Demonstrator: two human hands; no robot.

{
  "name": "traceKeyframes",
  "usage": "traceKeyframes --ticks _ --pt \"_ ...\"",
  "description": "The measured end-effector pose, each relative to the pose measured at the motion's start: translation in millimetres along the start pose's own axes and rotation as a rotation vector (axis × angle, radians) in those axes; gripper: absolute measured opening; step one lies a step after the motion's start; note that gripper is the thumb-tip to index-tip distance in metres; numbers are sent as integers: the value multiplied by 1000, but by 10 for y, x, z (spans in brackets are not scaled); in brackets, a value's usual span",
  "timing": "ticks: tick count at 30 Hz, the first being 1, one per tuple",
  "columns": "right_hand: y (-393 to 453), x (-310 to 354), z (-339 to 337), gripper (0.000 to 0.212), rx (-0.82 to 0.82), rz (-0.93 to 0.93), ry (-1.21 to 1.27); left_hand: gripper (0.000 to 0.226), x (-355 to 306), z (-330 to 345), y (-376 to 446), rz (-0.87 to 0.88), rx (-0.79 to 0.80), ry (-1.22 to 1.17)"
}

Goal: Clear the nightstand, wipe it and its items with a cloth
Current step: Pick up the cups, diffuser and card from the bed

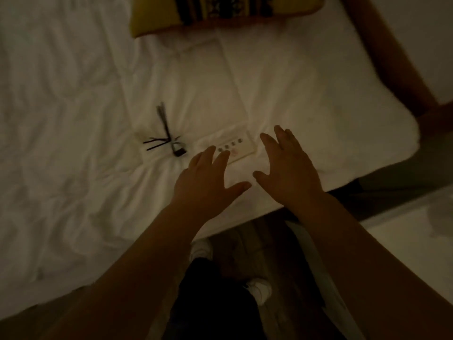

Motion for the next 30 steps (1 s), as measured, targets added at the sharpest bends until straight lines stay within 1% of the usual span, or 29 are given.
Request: traceKeyframes --ticks 4,9,11,14,16,18,19,22,25,28,30 --pt "298 513 307 80 63 -50 -30 87 723 50 -155 -101 -6 -72" --pt "658 780 566 79 131 -35 -145 78 1474 71 -179 -233 -17 -133" --pt "778 794 573 79 131 -30 -217 77 1618 49 -100 -256 -35 -173" --pt "932 774 606 84 150 -21 -315 78 1653 -26 118 -210 -96 -209" --pt "1003 726 678 91 209 1 -356 77 1610 -69 281 -155 -126 -250" --pt "1035 653 748 96 262 19 -399 70 1540 -79 445 -88 -125 -343" --pt "1034 622 766 97 269 19 -423 63 1507 -83 516 -58 -119 -408" --pt "1002 600 754 94 210 -27 -510 43 1497 -84 668 -31 -134 -640" --pt "976 562 731 96 156 -30 -576 40 1522 -42 748 -37 -153 -790" --pt "963 508 750 95 140 -6 -526 37 1590 -40 786 -56 -182 -903" --pt "929 488 739 90 105 -7 -438 33 1572 -91 778 -22 -207 -905"
Point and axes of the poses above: each hand's wrist, its own y-axis towards the middle knuckle, its own z-axis out of the palm, x = y × z, the point moved 10 cm from there along y, towards the middle knuckle, and after that the axes turned 7 degrees about x, right-handed, at the moved point
